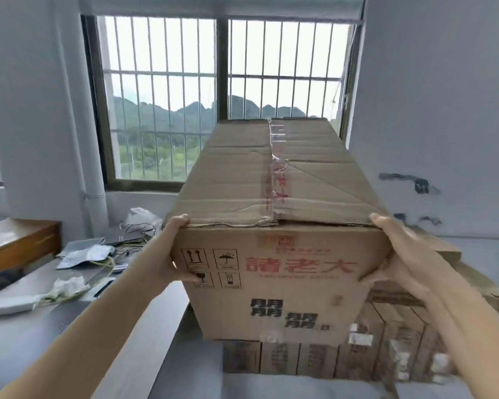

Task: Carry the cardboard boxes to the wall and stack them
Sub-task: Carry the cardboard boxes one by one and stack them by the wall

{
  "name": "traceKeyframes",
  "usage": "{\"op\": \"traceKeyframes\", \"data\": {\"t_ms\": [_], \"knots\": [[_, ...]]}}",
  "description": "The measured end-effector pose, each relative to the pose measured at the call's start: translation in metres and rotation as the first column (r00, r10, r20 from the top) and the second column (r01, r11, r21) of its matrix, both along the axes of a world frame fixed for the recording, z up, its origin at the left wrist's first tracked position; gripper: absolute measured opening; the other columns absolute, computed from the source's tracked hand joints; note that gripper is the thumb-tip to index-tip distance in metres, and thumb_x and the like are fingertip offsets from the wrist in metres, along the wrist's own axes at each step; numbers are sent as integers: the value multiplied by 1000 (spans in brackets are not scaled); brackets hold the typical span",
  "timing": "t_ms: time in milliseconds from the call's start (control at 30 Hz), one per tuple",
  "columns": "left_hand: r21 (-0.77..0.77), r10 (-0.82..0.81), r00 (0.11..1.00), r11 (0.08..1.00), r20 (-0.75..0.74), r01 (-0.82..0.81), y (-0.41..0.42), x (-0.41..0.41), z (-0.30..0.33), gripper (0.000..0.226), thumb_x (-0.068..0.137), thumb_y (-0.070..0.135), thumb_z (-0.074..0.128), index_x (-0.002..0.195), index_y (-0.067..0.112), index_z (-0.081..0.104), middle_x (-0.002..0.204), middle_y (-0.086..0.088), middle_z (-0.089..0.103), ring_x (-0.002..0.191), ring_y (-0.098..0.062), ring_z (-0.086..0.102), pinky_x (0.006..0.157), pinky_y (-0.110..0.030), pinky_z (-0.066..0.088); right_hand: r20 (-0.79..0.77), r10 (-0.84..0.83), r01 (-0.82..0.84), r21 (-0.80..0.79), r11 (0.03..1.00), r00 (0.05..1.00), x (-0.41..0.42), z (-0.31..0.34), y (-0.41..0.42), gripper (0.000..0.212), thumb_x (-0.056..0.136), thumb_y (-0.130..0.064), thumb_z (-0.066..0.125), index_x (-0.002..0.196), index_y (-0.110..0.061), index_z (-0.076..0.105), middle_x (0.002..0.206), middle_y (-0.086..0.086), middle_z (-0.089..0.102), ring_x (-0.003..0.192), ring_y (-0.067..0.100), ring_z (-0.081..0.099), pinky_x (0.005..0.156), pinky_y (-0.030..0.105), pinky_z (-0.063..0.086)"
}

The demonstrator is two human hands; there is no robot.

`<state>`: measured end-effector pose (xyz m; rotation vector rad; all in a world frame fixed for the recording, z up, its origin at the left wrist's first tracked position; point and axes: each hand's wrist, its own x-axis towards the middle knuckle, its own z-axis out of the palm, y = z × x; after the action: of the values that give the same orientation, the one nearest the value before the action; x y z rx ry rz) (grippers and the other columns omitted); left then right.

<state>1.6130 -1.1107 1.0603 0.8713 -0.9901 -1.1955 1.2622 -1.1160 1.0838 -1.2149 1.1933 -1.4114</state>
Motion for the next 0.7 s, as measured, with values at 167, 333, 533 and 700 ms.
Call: {"op": "traceKeyframes", "data": {"t_ms": [167, 333, 533, 700], "knots": [[-14, 85, 996, 996, -41, -85, -104, 3, 27, 20, 88, 38, 58, 101, 24, 57, 108, -9, 56, 111, -31, 55, 87, -64, 48, -34, 33, -38, -146, 989, 999, 6, 28, -113, 33, 95, -39, 49, 125, -26, 54, 123, 12, 56, 112, 35, 57, 59, 57, 56], [-52, 123, 990, 991, -65, -126, -229, -8, 22, 18, 89, 38, 56, 97, 22, 59, 100, -9, 60, 109, -31, 57, 90, -65, 46, -45, 58, -67, -244, 967, 997, -8, 39, -239, 29, 97, -33, 48, 124, -29, 56, 125, 10, 59, 117, 35, 55, 65, 65, 53], [-101, 192, 979, 975, -74, -199, -375, -32, 14, 20, 92, 34, 52, 91, 18, 63, 93, -8, 64, 89, -23, 60, 74, -49, 55, -59, 104, -117, -288, 951, 993, -22, 34, -407, 38, 95, -33, 51, 132, -29, 53, 123, 10, 60, 108, 33, 61, 71, 75, 46], [-69, 230, 973, 970, -30, -232, -476, -33, 18, 20, 93, 34, 51, 94, 18, 64, 90, -5, 67, 89, -22, 62, 70, -47, 58, -52, 181, -188, -220, 957, 982, -19, 28, -516, 88, 51, -61, 81, 130, -30, 55, 127, 13, 58, 109, 35, 61, 69, 72, 49]]}}
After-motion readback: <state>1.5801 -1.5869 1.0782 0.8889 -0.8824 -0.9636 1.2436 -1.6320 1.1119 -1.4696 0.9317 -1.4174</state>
